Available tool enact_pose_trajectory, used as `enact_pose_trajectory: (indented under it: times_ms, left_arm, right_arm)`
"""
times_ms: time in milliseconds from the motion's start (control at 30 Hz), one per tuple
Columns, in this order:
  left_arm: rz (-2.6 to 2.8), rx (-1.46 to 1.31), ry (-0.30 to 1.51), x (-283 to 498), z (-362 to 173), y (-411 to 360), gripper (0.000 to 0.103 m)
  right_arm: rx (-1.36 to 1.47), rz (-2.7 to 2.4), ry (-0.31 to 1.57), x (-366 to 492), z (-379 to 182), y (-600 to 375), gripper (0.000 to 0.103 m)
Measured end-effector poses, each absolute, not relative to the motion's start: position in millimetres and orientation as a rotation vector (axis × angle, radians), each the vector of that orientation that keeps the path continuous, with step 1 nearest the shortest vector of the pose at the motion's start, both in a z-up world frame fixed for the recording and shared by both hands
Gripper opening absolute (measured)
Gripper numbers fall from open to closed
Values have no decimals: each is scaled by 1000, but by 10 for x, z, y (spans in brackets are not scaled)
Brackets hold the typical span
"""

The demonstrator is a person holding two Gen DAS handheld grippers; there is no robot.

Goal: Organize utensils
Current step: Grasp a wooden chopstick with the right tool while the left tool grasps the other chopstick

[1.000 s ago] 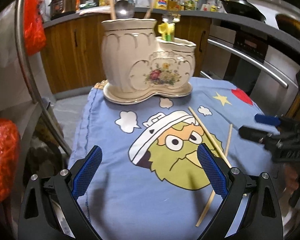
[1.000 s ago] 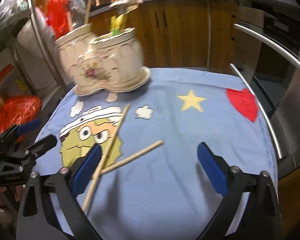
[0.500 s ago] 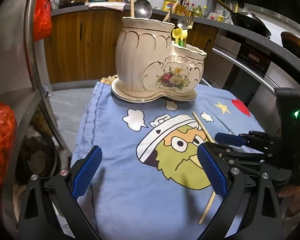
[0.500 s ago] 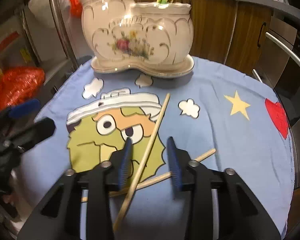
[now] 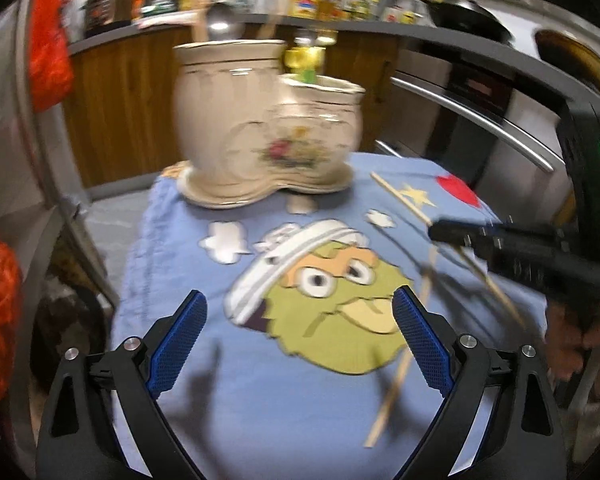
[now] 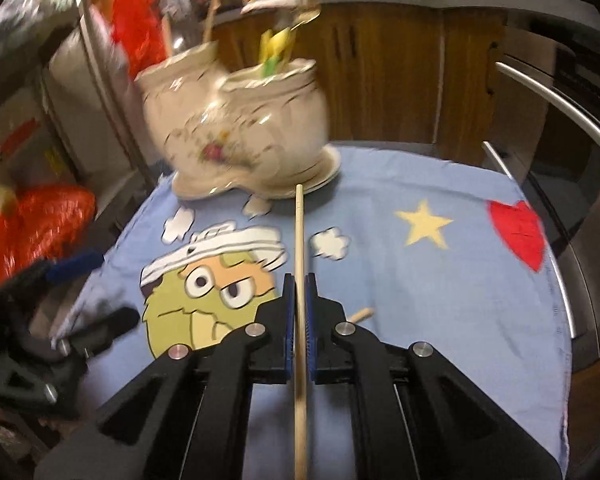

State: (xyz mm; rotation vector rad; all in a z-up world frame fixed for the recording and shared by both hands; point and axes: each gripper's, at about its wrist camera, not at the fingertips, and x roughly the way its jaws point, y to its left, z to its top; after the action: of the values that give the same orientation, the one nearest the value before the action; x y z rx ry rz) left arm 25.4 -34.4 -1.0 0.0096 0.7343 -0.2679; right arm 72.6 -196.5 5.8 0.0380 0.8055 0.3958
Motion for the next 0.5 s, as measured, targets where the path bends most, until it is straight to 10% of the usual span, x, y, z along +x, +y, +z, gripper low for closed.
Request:
enact_pose_trajectory:
  times_ms: [267,500]
  left_arm:
    - [-453,138,792,251,-85,-916,79]
    - [-478,227,845,365,-183,-1209,36]
  right_arm:
    - [90,340,757,679,234,-2416,5]
    - [105,333,752,650,239,-2550,5]
